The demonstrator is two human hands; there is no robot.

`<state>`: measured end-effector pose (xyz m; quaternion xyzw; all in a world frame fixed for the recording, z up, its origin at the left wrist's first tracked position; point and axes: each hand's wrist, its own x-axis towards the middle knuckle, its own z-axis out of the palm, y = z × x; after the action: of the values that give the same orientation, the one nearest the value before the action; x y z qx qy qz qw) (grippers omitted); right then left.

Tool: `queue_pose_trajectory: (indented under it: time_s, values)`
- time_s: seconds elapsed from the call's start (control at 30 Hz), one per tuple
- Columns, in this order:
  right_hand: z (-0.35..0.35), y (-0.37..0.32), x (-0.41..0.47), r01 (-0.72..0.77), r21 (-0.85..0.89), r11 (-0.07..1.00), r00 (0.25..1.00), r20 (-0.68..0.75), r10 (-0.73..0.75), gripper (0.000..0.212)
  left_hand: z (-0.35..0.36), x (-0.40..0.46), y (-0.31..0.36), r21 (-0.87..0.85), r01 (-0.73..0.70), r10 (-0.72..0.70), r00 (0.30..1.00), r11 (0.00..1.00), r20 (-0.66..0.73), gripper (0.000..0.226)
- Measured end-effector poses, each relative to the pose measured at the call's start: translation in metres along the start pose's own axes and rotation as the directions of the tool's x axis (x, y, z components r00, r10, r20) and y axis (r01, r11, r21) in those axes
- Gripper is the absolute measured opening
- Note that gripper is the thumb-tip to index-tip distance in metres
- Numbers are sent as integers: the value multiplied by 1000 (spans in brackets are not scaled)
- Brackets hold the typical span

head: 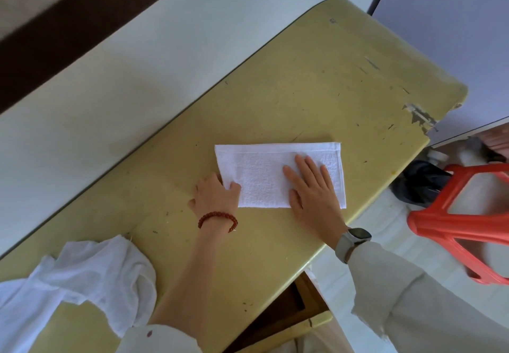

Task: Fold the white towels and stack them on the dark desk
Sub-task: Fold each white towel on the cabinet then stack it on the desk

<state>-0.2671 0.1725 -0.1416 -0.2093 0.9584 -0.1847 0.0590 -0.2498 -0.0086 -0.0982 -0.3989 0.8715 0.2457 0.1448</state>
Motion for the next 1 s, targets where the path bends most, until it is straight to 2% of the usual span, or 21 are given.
queue_pose_trajectory:
  time_s: [0.07, 0.1, 0.13, 0.2, 0.27, 0.3, 0.37, 0.4, 0.43, 0.5, 0.57, 0.63, 0.73, 0.83, 0.9, 1.0]
  values:
    - [-15, -5, 4, -108, 262, 959, 994, 29, 104, 39, -4, -10, 8, -138, -127, 120, 991, 982, -64, 10]
    - [-25, -7, 5, -192, 442, 876, 981, 56, 187, 34, -5, -16, 13, -172, -231, 220, 972, 958, -86, 8]
    - [-34, -8, 7, -283, 591, 756, 955, 101, 279, 30, -3, -22, 18, -180, -362, 349, 932, 915, -97, 8]
    - [-49, -6, 12, -406, 772, 489, 881, 189, 433, 26, 7, -32, 23, -154, -632, 632, 773, 759, -55, 18]
    - [-57, -1, 19, -494, 838, 232, 799, 331, 502, 26, 21, -37, 25, -163, -771, 787, 612, 616, 78, 30]
    - [-59, 2, 22, -540, 832, 130, 758, 413, 504, 26, 24, -39, 24, -209, -776, 803, 584, 595, 119, 36]
    - [-64, 5, 26, -601, 799, 11, 714, 531, 457, 23, 26, -37, 22, -296, -738, 781, 622, 606, 47, 35]
    - [-64, 5, 27, -610, 792, 16, 719, 544, 433, 21, 25, -34, 22, -318, -711, 745, 667, 627, -25, 30]
    - [-63, 4, 27, -608, 791, 71, 735, 527, 426, 20, 22, -30, 24, -331, -672, 691, 719, 662, -78, 24]
    - [-59, 1, 28, -592, 743, 313, 782, 435, 446, 26, 17, -17, 29, -373, -549, 558, 825, 748, -95, 21]
    - [-55, -7, 27, -556, 606, 569, 827, 332, 454, 35, 15, -4, 34, -406, -421, 438, 897, 811, -57, 23]
    - [-51, -18, 26, -522, 508, 686, 851, 257, 457, 39, 13, 7, 37, -440, -341, 382, 924, 831, 5, 27]
    - [-45, -29, 26, -544, 434, 718, 836, 205, 510, 38, 12, 16, 43, -419, -354, 425, 901, 836, 87, 33]
    - [-44, -32, 34, -620, 398, 676, 780, 226, 583, 34, 10, 24, 51, -350, -429, 491, 864, 833, 111, 39]
    - [-43, -34, 37, -651, 388, 653, 754, 229, 615, 27, 9, 30, 55, -341, -465, 526, 843, 817, 111, 38]
    - [-42, -34, 38, -637, 455, 622, 757, 220, 615, 10, 6, 34, 59, -322, -507, 571, 808, 800, 146, 32]
